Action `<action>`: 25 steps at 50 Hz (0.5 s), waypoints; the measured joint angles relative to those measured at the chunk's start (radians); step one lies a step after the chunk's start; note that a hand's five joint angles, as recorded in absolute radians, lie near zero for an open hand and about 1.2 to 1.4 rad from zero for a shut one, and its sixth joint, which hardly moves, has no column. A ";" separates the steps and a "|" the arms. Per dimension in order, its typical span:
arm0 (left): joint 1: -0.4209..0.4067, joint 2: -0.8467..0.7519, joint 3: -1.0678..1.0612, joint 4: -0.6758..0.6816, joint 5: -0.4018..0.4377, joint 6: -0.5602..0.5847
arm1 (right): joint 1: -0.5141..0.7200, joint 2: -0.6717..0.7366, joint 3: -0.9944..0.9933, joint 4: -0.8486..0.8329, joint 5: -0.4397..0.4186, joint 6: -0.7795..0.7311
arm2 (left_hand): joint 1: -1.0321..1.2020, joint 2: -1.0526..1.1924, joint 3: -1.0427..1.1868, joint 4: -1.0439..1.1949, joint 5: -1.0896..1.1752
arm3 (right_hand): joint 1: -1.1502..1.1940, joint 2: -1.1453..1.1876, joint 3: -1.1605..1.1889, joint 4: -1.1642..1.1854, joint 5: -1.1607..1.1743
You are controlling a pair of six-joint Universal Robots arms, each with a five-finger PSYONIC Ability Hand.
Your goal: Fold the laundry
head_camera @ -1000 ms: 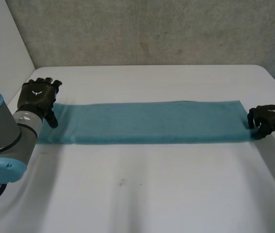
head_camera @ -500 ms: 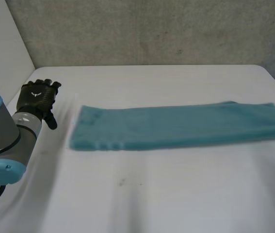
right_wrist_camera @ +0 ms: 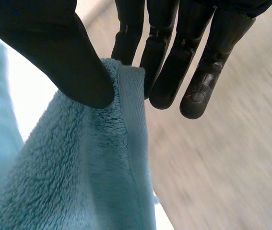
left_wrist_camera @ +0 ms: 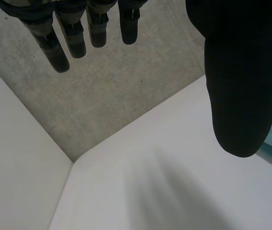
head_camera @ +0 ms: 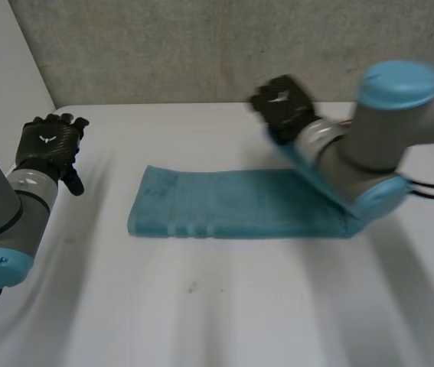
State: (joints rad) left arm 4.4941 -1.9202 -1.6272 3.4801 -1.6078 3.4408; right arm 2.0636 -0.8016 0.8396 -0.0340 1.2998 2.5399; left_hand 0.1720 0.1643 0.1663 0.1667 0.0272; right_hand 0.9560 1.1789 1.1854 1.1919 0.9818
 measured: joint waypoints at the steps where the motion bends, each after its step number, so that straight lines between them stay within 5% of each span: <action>1: 0.000 0.000 0.000 0.000 0.000 0.000 | 0.000 0.000 0.000 0.000 0.000 0.000 | 0.000 0.000 0.000 0.000 0.000 | 0.000 0.000 0.000 0.000 0.000; 12: 0.008 0.000 0.000 0.004 0.001 0.001 | 0.317 0.249 -0.091 -0.169 -0.128 -0.002 | 0.000 0.000 0.000 0.000 0.000 | 0.000 0.000 0.000 0.000 0.000; 17: 0.007 -0.005 0.002 0.007 0.002 0.001 | 0.350 0.323 -0.115 -0.157 -0.133 -0.002 | 0.000 0.000 0.000 0.000 0.000 | -0.183 -0.259 -0.260 -0.247 -0.213; 18: 0.006 -0.006 0.003 0.007 0.002 0.001 | 0.350 0.324 -0.117 -0.154 -0.125 -0.002 | 0.000 0.000 0.000 0.000 0.000 | -0.595 -0.726 -0.723 -0.729 -0.688; 20: 0.002 -0.010 0.005 0.008 0.003 0.001 | 0.346 0.313 -0.118 -0.148 -0.100 -0.001 | 0.000 0.000 0.000 0.000 0.000 | -0.726 -0.919 -0.919 -0.923 -0.875; 25: -0.014 -0.019 0.021 0.015 0.005 0.002 | 0.315 0.230 -0.089 -0.135 0.013 0.007 | 0.000 0.000 0.000 0.000 0.000 | -0.753 -0.964 -0.973 -0.960 -0.910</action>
State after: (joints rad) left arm 4.4803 -1.9391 -1.6060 3.4949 -1.6028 3.4433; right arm 2.3790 -0.5714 0.7503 -0.1692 1.3131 2.5470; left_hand 0.1720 0.1643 0.1663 0.1667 0.0272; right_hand 0.2032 0.2152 0.2125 0.2317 0.0717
